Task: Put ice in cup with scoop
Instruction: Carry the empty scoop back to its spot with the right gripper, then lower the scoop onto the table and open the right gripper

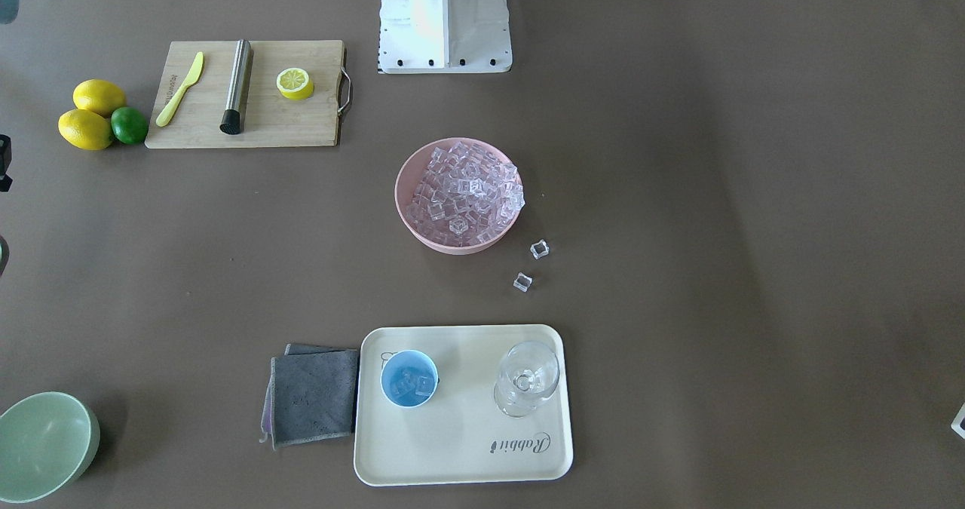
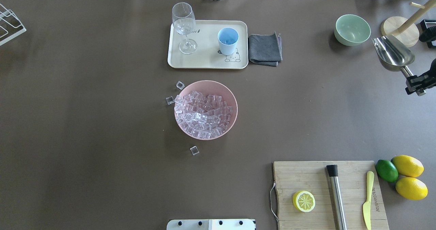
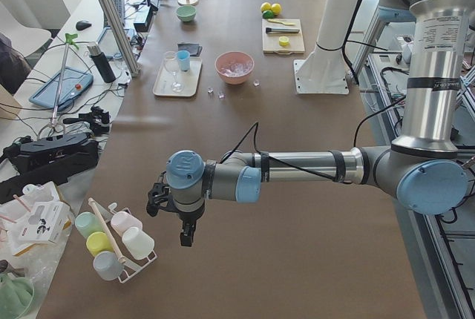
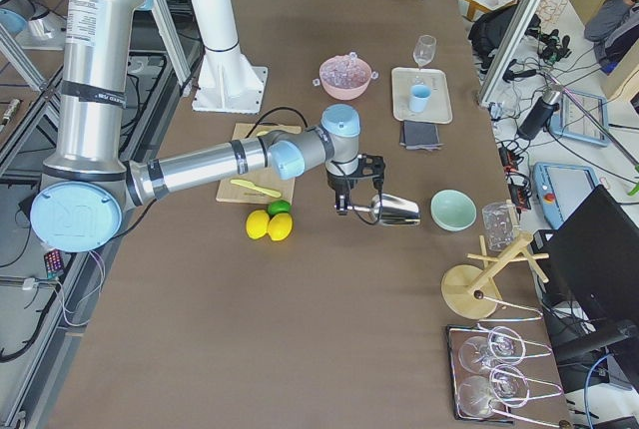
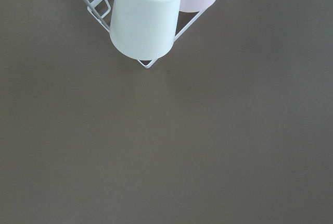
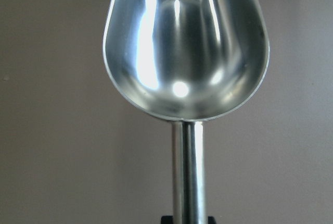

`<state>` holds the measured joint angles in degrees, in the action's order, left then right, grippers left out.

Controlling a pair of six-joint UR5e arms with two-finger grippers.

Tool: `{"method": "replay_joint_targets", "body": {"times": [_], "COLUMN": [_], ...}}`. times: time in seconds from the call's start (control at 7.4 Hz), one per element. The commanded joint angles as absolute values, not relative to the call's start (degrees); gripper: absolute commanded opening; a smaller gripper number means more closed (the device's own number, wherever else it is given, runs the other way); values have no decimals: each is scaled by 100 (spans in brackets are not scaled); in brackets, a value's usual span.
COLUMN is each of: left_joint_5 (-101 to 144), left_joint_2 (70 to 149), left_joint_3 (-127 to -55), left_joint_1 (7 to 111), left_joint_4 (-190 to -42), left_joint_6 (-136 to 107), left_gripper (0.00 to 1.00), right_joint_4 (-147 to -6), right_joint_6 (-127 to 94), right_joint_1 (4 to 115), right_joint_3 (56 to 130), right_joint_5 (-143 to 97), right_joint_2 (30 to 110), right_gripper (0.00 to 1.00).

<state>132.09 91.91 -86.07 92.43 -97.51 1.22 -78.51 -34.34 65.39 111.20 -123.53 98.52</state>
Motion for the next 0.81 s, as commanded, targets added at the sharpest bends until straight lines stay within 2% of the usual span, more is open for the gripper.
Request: {"method": "replay_joint_targets", "body": {"times": [0.0, 0.68], "left_joint_5": [13219, 13210], "left_joint_2": [9193, 9211], "left_joint_3": [-8613, -8596], "left_joint_1": [9237, 9211], "left_joint_4": [-9756, -9747], "left_joint_6": [123, 123], "left_gripper": [99, 99], "right_joint_4": [-6358, -6337], "right_joint_6": [-3849, -3841], "right_joint_1": [6522, 6170], "right_joint_3": [10172, 9906], "right_joint_5": [-12585, -12762], "right_joint_2": [10046, 9984], "right_gripper": [0, 0]}}
